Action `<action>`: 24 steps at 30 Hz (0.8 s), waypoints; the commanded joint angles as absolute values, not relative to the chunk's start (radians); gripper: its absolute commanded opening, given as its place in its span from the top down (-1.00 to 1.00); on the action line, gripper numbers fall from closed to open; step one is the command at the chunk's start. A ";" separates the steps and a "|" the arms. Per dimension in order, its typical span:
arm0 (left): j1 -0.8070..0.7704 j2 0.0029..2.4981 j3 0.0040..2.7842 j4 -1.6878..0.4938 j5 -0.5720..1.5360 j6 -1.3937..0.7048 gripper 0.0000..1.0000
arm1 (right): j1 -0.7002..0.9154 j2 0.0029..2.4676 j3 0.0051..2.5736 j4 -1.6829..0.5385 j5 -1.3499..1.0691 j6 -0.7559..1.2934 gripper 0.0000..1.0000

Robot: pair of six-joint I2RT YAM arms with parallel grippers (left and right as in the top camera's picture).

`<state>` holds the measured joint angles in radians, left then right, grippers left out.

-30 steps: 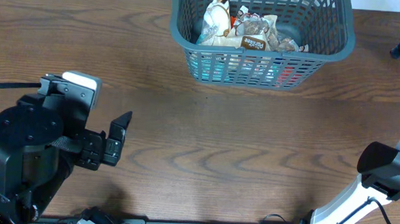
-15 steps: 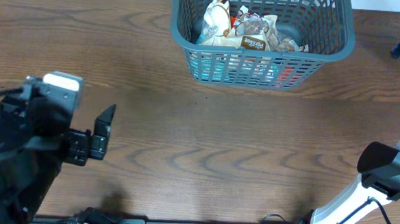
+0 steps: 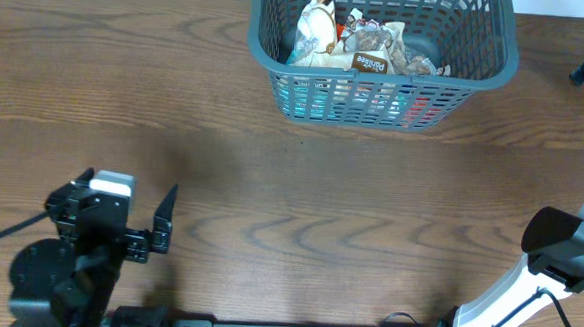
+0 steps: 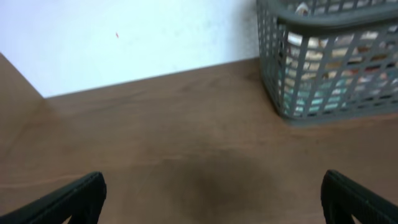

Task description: Pack container

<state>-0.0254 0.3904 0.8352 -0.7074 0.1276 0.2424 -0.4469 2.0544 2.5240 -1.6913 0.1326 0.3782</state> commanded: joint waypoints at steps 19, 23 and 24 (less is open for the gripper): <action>0.036 0.001 0.357 -0.483 0.157 0.215 -0.97 | -0.451 2.054 2.523 -1.695 0.150 0.369 -0.98; 0.036 0.002 0.315 -0.460 0.157 0.194 -0.97 | -0.451 2.054 2.523 -1.695 0.150 0.369 -0.98; 0.036 0.002 0.300 -0.442 0.157 0.188 -0.97 | -0.451 2.054 2.523 -1.695 0.150 0.369 -0.98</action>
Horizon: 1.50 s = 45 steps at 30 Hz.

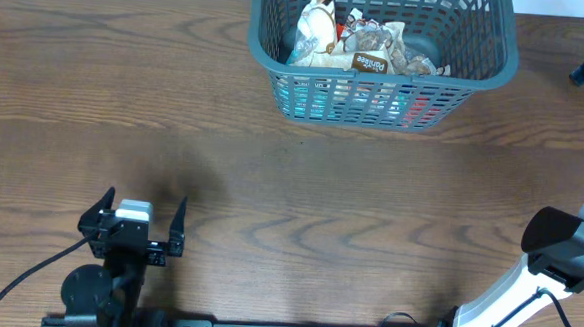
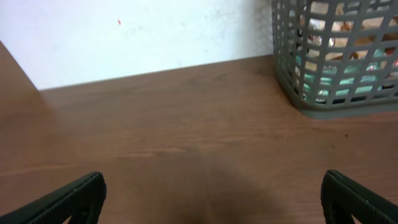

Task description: Pack container

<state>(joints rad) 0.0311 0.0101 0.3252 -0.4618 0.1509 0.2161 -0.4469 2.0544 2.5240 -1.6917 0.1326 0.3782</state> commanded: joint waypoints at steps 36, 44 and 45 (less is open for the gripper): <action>0.036 0.004 0.108 -0.357 0.139 0.171 -0.97 | -0.451 2.054 2.523 -1.695 0.150 0.369 -0.99; 0.036 0.004 0.108 -0.357 0.139 0.171 -0.97 | -0.451 2.054 2.523 -1.695 0.150 0.369 -0.99; 0.036 0.004 0.108 -0.357 0.139 0.171 -0.97 | -0.451 2.054 2.523 -1.695 0.150 0.369 -0.99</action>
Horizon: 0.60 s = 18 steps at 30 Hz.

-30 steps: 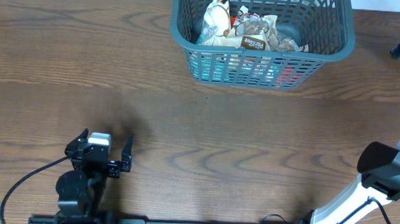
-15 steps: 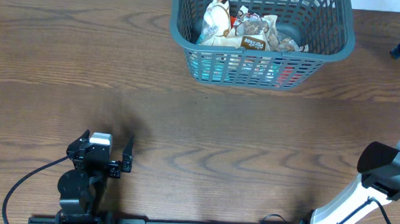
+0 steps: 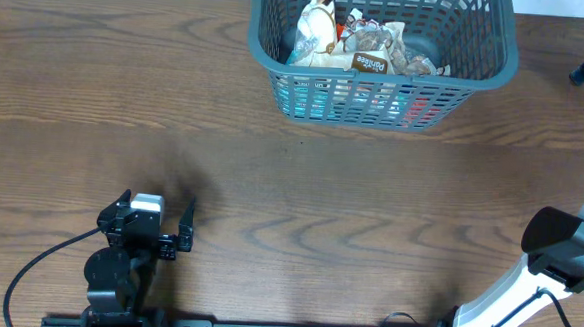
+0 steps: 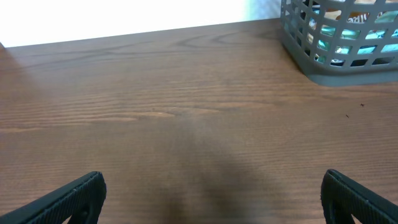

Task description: Pack container

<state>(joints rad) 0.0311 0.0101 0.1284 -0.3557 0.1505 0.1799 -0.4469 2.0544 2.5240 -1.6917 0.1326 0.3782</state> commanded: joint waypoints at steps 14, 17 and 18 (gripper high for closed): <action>0.036 0.004 0.108 -0.357 0.139 0.171 -0.97 | -0.444 2.009 2.523 -1.691 0.154 0.369 -0.98; 0.036 0.004 0.108 -0.357 0.139 0.171 -0.97 | -0.429 1.946 2.522 -1.661 0.223 0.365 -0.98; 0.036 0.004 0.108 -0.357 0.139 0.171 -0.97 | -0.423 1.926 2.520 -1.659 0.229 0.366 -0.98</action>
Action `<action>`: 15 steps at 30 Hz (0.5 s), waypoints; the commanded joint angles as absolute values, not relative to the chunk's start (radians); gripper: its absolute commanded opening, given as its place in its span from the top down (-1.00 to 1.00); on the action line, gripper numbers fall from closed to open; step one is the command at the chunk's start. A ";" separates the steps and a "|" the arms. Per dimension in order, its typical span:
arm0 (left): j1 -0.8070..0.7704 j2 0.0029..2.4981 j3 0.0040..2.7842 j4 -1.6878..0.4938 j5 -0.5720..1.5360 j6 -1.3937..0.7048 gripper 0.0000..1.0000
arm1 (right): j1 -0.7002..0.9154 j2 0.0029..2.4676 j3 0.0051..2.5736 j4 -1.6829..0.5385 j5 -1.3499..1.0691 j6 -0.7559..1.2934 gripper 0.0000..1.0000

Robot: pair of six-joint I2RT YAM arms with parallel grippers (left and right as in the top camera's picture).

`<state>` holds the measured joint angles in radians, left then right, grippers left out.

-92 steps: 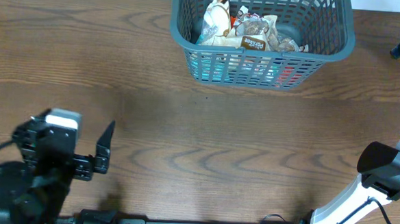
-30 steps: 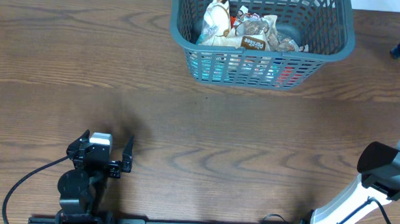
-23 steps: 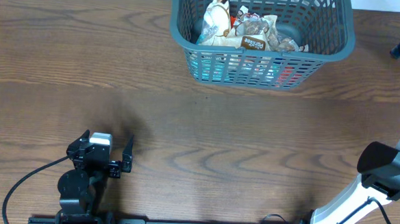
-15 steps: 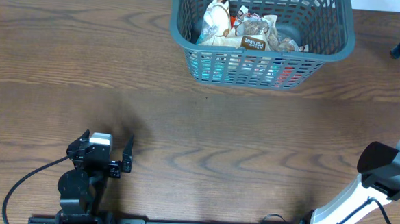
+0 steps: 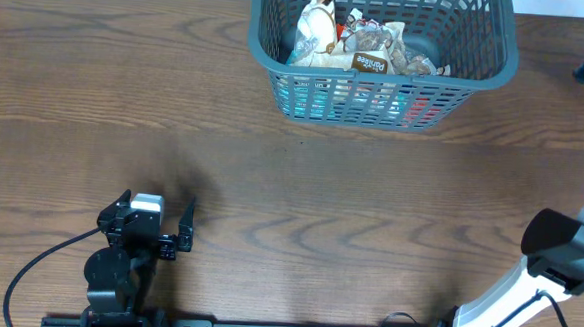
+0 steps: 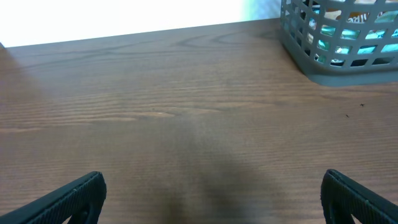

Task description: Pack container

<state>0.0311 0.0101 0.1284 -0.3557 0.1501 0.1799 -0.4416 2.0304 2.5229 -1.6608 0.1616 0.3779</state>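
A grey plastic basket stands at the far middle of the wooden table, holding several snack packets. Its corner shows at the top right of the left wrist view, basket. My left gripper rests low at the near left edge, far from the basket, open with only bare wood between its fingers; in the left wrist view the left gripper shows both black fingertips wide apart. Of my right arm, only a dark end piece shows at the far right edge, its jaws not visible.
The right arm's white and black links rise at the near right corner. A black cable trails from the left arm. A rail runs along the front edge.
The left arm and the basket have not moved. The dark end piece of the right arm at the far right edge sits very slightly further out of frame.
The left gripper stood open at the near left, turned at an angle, with the basket far off. Then it sat squarer to the table, facing the basket. By the last moment it was lower and closer to the front edge, still open and empty, and it stays there.
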 commanded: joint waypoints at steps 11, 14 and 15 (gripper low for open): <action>0.036 0.004 0.108 -0.357 0.139 0.171 -0.97 | -0.238 1.438 1.979 -1.090 0.240 0.356 -0.98; 0.036 0.004 0.108 -0.357 0.139 0.171 -0.97 | -0.173 1.277 1.765 -0.900 0.239 0.358 -0.99; 0.036 0.004 0.108 -0.357 0.139 0.171 -0.97 | -0.155 1.226 1.702 -0.856 0.239 0.358 -0.99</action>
